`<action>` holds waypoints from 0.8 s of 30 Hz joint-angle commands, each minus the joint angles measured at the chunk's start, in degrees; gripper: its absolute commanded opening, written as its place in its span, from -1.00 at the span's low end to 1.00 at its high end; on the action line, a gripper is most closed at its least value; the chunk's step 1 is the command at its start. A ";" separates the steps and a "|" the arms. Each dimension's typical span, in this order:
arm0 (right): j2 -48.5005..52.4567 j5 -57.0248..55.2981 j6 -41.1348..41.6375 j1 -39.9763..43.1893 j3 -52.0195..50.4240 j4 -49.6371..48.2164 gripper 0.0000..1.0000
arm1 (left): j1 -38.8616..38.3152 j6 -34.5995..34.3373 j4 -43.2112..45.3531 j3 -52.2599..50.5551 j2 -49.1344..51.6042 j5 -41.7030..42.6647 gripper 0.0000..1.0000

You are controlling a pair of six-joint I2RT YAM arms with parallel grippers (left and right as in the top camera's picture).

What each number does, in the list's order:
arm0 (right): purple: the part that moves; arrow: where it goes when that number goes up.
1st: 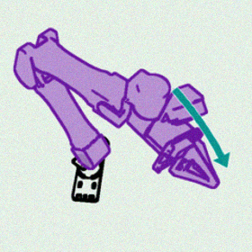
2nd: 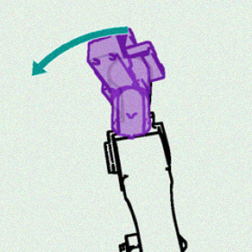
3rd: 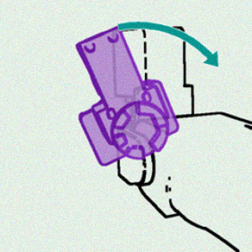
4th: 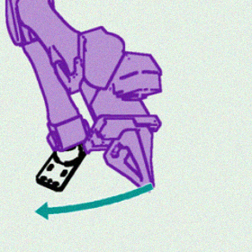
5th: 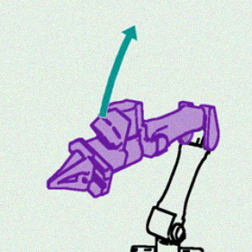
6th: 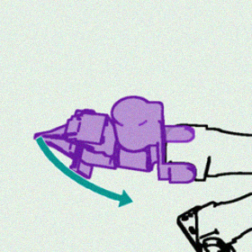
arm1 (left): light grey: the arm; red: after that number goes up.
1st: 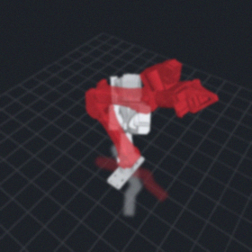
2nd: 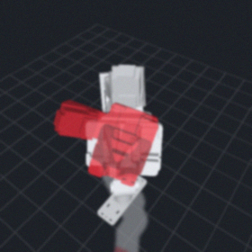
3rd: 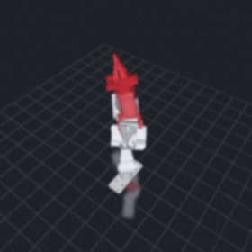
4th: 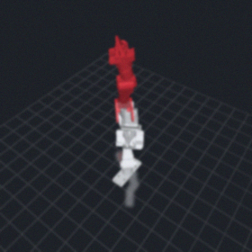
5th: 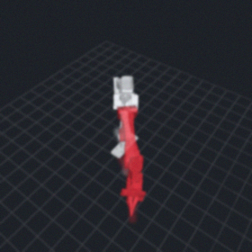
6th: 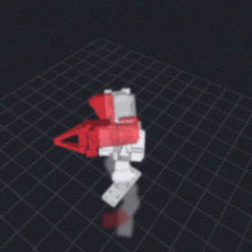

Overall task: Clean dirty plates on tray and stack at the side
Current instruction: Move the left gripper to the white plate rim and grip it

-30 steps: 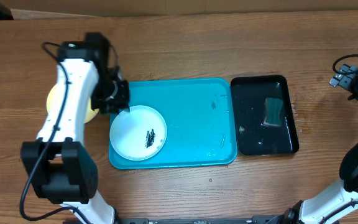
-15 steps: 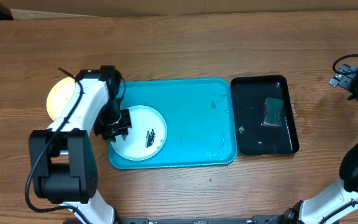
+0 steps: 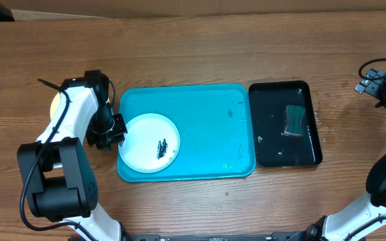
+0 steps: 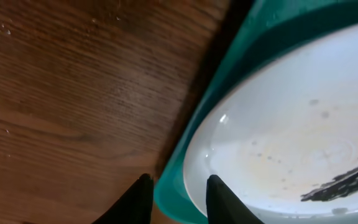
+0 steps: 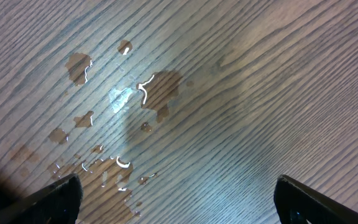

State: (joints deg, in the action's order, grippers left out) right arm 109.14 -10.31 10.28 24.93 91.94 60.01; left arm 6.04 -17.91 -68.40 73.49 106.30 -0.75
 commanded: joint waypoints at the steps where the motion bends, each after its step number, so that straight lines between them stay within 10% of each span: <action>1: 0.26 0.07 0.17 0.00 0.63 -0.20 1.00 | -0.31 -0.57 1.42 -1.57 -1.33 -0.57 -0.42; 9: 0.26 0.07 0.17 0.00 0.63 -0.20 1.00 | -0.81 -0.55 5.84 -5.75 -1.31 -0.66 -0.49; 13: 0.26 0.07 0.17 0.00 0.63 -0.20 1.00 | -0.83 -0.50 5.92 -5.95 -1.31 1.11 -0.83; 24: 0.26 0.07 0.17 0.00 0.63 -0.20 1.00 | -0.85 -0.33 5.90 -5.97 -1.31 1.90 -0.82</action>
State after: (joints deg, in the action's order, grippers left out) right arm 109.14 -10.31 10.26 24.93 91.94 60.03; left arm 5.61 -18.06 -62.57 67.77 106.28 0.30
